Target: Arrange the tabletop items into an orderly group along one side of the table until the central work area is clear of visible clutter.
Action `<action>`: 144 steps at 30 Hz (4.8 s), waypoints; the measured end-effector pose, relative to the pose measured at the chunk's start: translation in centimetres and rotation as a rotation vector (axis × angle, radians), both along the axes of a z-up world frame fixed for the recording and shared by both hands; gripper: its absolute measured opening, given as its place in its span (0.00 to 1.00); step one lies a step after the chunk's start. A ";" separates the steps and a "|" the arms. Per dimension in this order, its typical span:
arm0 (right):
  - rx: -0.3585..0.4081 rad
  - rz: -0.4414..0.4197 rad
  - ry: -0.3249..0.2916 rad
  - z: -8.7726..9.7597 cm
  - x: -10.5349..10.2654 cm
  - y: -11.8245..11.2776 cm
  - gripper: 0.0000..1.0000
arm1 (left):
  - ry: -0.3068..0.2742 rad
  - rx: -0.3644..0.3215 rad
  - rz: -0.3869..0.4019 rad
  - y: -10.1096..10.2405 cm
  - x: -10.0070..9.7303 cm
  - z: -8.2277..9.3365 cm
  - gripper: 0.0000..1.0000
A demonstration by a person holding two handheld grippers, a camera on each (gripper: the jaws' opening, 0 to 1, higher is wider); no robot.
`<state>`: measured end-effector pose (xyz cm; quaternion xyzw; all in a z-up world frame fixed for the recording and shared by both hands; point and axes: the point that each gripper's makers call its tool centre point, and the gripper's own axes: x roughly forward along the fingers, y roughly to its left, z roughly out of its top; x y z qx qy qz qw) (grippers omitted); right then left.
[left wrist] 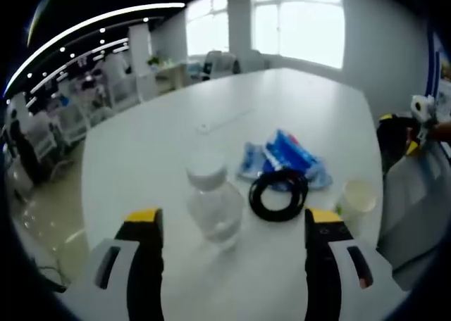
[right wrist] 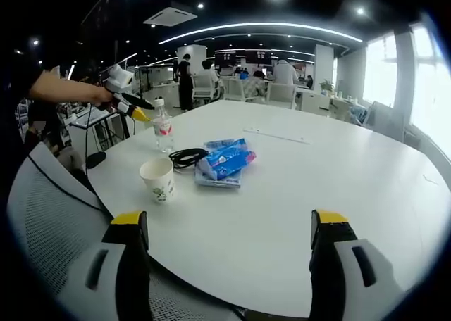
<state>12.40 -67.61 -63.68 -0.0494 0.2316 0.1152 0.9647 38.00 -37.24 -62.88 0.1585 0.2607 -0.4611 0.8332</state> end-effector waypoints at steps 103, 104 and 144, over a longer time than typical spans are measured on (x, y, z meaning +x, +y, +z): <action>-0.004 -0.020 0.012 -0.2 -0.1 -0.6 0.91 | 0.073 -0.014 0.298 -1.6 3.9 -3.4 0.39; -0.004 -0.020 0.012 -0.2 -0.1 -0.6 0.91 | 0.075 -0.006 0.268 -1.7 3.8 -3.4 0.39; 0.003 -0.019 0.004 0.0 -0.1 -0.4 0.91 | 0.069 -0.052 0.499 -0.7 2.7 -2.6 0.54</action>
